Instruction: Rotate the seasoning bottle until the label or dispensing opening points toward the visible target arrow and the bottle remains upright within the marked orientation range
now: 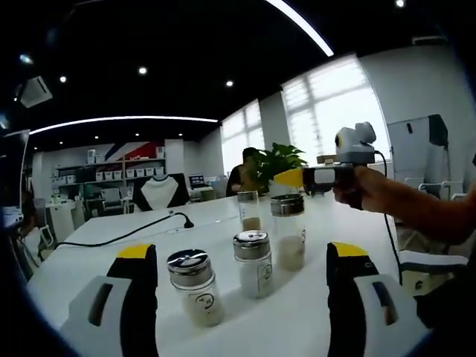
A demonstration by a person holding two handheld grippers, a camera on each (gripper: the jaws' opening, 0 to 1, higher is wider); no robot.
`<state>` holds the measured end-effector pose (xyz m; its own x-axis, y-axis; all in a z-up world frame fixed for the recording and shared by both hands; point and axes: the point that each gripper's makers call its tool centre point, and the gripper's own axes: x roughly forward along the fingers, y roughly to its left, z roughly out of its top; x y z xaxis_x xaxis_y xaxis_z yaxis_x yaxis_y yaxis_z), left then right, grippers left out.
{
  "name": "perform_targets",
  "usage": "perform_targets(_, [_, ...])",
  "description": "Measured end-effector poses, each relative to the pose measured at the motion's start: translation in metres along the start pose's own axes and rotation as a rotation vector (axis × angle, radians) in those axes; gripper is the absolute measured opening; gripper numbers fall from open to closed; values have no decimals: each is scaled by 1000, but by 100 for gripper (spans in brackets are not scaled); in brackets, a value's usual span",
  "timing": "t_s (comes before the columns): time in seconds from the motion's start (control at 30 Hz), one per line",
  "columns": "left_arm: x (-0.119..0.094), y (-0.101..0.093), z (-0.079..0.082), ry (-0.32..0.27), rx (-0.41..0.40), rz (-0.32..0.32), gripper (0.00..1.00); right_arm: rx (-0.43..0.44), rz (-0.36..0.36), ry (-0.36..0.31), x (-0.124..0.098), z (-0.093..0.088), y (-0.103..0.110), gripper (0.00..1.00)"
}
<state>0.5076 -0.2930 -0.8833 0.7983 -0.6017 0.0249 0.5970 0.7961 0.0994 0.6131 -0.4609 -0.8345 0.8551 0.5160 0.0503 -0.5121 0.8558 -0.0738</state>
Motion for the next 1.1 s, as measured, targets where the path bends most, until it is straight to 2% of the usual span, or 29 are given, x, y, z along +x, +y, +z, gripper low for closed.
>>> perform_targets(0.23, [0, 1, 2, -3, 8, 4, 100, -31, -64, 75, 28, -28, -42, 43])
perform_targets(0.33, [0, 1, 1, 0, 8, 5, 100, -22, -84, 108, 40, -42, -54, 41])
perform_targets(0.47, [1, -1, 0, 1, 9, 3, 100, -2, -113, 119, 59, -56, -67, 40])
perform_targets(0.53, [1, -1, -1, 5, 9, 2, 100, -6, -129, 150, 68, -65, -71, 40])
perform_targets(0.8, [2, 0, -1, 7, 15, 5, 100, -24, -187, 146, 94, -69, -81, 44])
perform_targets(0.87, [2, 0, -1, 8, 13, 6, 100, -30, -188, 143, 98, -68, -80, 43])
perform_targets(0.93, [2, 0, -2, 9, 14, 5, 100, -66, -191, 172, 103, -72, -81, 43])
perform_targets(1.1, [2, -1, 1, -2, -3, -5, 100, -70, -190, 164, 107, -72, -82, 40])
